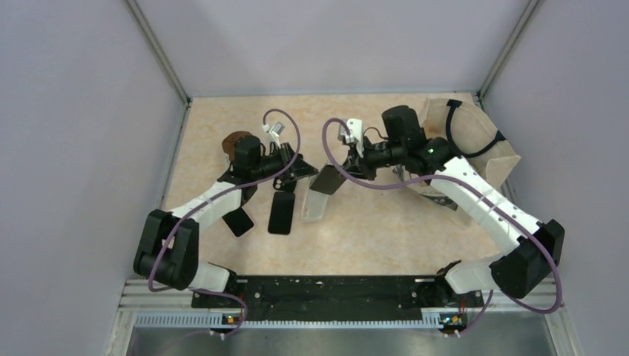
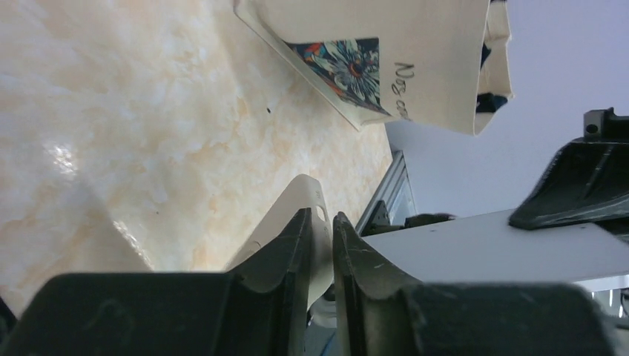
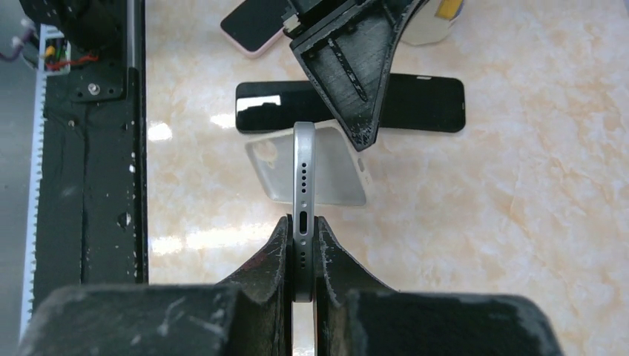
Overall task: Take the phone out of the phone case
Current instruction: Remove the phone case from the phone, then place the phone case at the center of the board.
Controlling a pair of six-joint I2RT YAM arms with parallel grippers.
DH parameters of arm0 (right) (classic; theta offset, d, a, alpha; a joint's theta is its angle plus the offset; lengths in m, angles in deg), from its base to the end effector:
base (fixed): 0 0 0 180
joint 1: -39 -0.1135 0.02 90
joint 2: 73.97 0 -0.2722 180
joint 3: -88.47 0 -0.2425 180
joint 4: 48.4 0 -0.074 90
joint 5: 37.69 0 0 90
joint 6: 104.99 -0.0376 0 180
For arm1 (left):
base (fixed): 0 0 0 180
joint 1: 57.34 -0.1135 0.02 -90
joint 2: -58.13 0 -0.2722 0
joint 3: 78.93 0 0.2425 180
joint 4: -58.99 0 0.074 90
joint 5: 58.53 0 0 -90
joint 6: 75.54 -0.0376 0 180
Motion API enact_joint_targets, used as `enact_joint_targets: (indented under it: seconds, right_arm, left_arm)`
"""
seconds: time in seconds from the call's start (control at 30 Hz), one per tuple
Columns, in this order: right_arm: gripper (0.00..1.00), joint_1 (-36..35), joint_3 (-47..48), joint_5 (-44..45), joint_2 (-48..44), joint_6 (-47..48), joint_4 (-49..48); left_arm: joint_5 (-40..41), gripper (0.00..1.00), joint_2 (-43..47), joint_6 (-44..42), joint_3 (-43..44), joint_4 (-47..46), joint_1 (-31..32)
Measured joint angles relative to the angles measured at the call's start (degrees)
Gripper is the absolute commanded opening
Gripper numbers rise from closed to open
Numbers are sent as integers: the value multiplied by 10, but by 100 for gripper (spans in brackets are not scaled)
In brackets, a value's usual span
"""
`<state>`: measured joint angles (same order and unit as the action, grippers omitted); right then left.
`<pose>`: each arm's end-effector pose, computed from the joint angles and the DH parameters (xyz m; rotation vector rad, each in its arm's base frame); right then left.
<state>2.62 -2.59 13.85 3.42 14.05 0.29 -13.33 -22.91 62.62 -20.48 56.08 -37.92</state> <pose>0.2121 0.1853 0.3652 -1.4675 1.5989 0.8124 0.2706 -0.1235 0.2553 0.0674 2.1209 -1.4963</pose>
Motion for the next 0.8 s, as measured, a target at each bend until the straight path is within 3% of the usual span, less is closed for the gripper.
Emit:
enact_joint_targets:
  seconds: [0.37, 0.7, 0.8]
  right_arm:
    - [0, 97, 27, -98, -9, -23, 51]
    - [0, 113, 14, -108, -34, -23, 59]
    - [0, 118, -11, -106, -37, -34, 47]
  left_arm:
    - [10, 0, -92, 34, 0, -46, -21]
    - [27, 0, -134, 11, 0, -71, -21]
    - [39, 9, -134, -14, 1, -66, -21]
